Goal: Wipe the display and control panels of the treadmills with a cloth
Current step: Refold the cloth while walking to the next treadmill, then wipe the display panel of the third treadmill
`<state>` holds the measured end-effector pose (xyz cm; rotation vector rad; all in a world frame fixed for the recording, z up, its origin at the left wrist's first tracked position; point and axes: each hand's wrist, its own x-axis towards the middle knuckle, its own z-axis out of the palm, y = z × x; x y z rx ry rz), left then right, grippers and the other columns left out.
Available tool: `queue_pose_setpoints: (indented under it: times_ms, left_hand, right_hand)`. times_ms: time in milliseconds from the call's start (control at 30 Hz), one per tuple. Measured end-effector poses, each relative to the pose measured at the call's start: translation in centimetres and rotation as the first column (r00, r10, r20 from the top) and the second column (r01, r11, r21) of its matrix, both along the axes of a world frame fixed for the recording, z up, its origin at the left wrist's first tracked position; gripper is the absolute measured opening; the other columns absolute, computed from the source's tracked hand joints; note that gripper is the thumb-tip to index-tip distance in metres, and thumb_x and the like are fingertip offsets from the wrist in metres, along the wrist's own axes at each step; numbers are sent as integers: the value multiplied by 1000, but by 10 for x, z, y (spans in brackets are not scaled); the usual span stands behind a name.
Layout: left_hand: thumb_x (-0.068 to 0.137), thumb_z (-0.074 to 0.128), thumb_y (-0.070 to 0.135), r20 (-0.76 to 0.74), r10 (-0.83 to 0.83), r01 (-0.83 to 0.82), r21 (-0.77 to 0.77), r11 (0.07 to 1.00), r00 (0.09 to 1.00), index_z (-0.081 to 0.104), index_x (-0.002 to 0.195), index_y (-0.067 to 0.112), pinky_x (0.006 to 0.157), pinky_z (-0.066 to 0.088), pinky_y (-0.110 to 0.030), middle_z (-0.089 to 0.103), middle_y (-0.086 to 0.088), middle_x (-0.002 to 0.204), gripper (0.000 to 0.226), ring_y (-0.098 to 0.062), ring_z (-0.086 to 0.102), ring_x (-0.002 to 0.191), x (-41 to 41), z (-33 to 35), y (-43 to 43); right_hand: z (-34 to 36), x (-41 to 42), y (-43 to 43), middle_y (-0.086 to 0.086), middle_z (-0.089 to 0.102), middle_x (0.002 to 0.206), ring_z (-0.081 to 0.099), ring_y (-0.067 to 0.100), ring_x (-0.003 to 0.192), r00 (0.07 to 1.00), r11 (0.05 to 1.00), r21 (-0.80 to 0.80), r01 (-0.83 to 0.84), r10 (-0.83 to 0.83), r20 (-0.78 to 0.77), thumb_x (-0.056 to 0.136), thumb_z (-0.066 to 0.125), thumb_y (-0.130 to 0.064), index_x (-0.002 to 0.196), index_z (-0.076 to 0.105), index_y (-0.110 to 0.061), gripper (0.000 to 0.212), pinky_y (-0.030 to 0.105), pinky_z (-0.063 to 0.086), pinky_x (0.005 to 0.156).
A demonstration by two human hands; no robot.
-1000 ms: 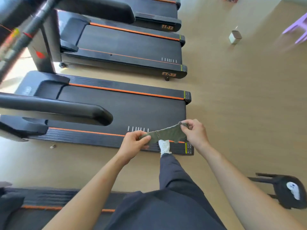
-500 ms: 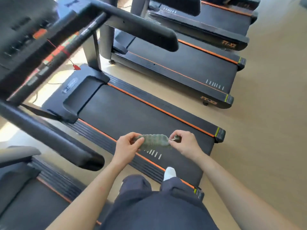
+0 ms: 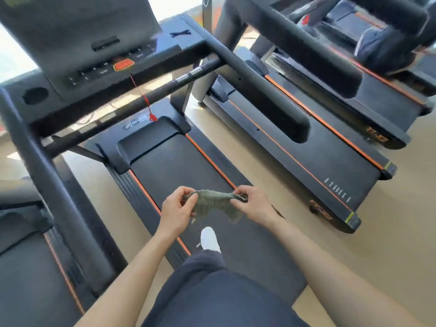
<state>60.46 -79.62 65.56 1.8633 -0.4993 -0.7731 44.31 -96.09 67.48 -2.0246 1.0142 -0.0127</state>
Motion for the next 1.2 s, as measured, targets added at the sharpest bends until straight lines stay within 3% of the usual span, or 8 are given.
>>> queue_pose_setpoints:
  times_ms: [167,367,467,600,867,933,1033,1200]
  left_hand:
    - [99,62,11,-80,0,-6,-69,998,997,66,93,17,66,63,-36,67,-11,92,10,-17,69,76,64,-5,-61]
    - [98,63,10,-47,6,-13,-149,989,999,73,101,26,66,64,-37,68,3,84,18,-12,70,73,140,16,-126]
    - [101,59,7,-61,-15,4,-179,984,998,75,104,26,66,64,-39,68,0,88,26,-14,69,73,173,27,-153]
    - [103,50,0,-14,24,-27,-180,983,1000,76,93,25,68,63,-34,69,7,89,38,-14,64,78,229,40,-198]
    - [86,74,3,149,248,-235,-104,966,957,75,92,23,66,55,-26,72,16,88,21,-9,63,64,324,69,-287]
    - [82,79,9,230,308,-295,-89,951,923,74,93,27,70,52,-24,73,15,93,22,-5,62,70,344,73,-304]
    - [80,82,10,355,382,-363,-123,924,853,74,95,26,76,50,-23,71,16,96,24,-6,63,83,383,82,-324]
    - [79,79,3,538,430,-419,-152,895,724,74,87,20,75,48,-20,69,10,90,20,-9,64,84,459,108,-343]
  right_hand:
    - [8,82,-62,-4,67,59,58,7,54,996,993,87,85,-87,31,78,67,-15,71,64,-21,10,25,45,53]
    - [34,174,-131,-16,55,45,47,-3,44,988,988,118,103,-115,104,81,66,-5,62,57,-17,24,13,39,49]
    - [35,215,-170,-10,59,52,59,9,58,987,982,151,115,-130,95,73,67,-17,59,61,-22,16,39,59,66]
    - [37,287,-232,-6,52,55,55,17,62,988,985,166,43,-66,139,65,63,-27,57,58,-20,12,56,56,69]
    - [57,426,-328,-5,49,61,48,12,60,934,976,150,-159,99,342,72,68,-26,66,54,-16,18,41,46,59]
    - [65,457,-345,1,49,65,48,13,62,909,967,145,-210,139,393,75,69,-19,71,53,-7,21,40,46,58]
    - [79,504,-364,-5,51,63,47,9,61,876,961,112,-251,177,448,78,70,-8,71,54,-14,19,31,45,60]
    - [101,578,-378,-6,56,68,50,5,64,849,962,92,-258,180,497,79,70,-10,79,59,-14,12,23,45,61]
